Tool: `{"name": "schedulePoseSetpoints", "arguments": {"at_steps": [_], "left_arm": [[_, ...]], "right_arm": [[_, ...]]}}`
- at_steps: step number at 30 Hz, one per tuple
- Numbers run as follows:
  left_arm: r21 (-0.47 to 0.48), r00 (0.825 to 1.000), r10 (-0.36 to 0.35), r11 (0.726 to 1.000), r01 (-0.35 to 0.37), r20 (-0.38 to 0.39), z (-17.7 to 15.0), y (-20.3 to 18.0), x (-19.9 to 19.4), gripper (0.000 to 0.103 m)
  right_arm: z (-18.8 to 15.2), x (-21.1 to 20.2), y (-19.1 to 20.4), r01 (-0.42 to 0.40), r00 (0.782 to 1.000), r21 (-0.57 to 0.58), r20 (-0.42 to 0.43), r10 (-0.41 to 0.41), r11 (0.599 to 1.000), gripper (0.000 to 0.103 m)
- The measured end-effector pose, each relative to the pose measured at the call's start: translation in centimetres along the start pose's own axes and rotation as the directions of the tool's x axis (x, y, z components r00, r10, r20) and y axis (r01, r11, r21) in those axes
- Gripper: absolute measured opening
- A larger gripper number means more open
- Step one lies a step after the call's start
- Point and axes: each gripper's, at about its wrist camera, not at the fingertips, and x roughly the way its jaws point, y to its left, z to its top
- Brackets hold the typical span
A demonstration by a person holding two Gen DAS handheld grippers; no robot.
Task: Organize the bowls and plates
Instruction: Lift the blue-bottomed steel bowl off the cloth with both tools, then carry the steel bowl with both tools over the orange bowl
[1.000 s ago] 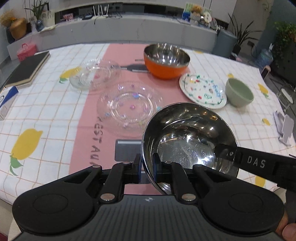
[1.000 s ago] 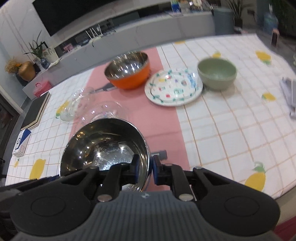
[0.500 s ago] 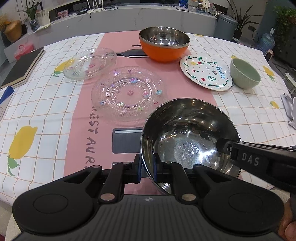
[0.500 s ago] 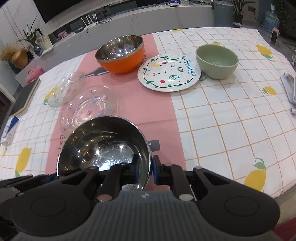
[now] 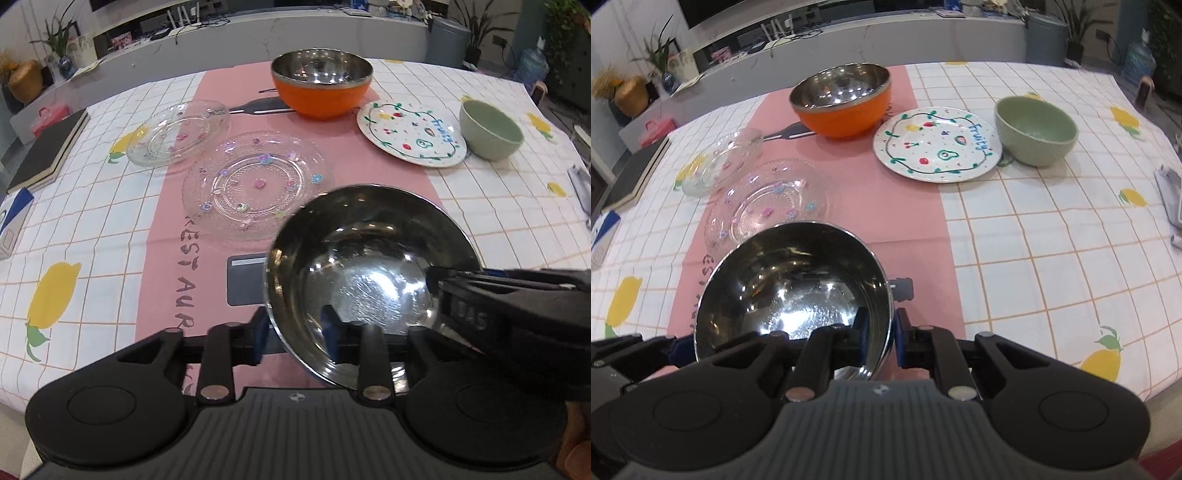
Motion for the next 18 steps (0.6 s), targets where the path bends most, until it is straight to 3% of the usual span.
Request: {"name": "schedulePoseSetpoints", "arguments": {"at_steps": [1, 3, 4, 8, 12, 14, 18], "left_arm": [[0.004, 1.0, 0.001, 1.0, -0.001, 0.006, -0.1, 0.0, -0.1, 0.047], [-0.003, 1.0, 0.0, 1.0, 0.0, 0.021, -0.1, 0.1, -0.4, 0.069], [-0.01, 1.0, -0.003, 1.0, 0.003, 0.029, -0.1, 0.2, -0.6, 0.072], [-0.029, 0.999, -0.009, 1.0, 0.011, 0.052, -0.1, 0.5, -1.0, 0.079], [-0.037, 0.997, -0.002, 0.999, 0.005, 0.073, -0.1, 0.6, -1.5, 0.081], [-0.046, 0.996, 0.003, 0.999, 0.001, 0.091, -0.1, 0.8, -1.9, 0.081], [-0.068, 0.991, 0.0, 0.998, 0.009, 0.131, -0.1, 1.3, -2.8, 0.086]], "right_arm": [[0.0, 0.0, 0.1, 0.0, 1.0, -0.003, 0.002, 0.0, 1.0, 0.015], [0.0, -0.1, 0.0, -0.01, 1.0, 0.006, 0.01, 0.01, 1.0, 0.019], [0.0, -0.2, -0.1, -0.011, 1.0, 0.014, 0.014, 0.011, 1.0, 0.023], [0.1, -0.6, -0.4, -0.027, 0.999, 0.039, 0.035, 0.026, 0.999, 0.047], [0.3, -0.9, -0.1, -0.047, 0.998, 0.035, 0.052, 0.045, 0.998, 0.062], [0.4, -1.1, 0.0, -0.049, 0.997, 0.036, 0.069, 0.046, 0.998, 0.089], [0.6, -1.6, -0.2, -0.072, 0.992, 0.056, 0.108, 0.066, 0.996, 0.097]]}}
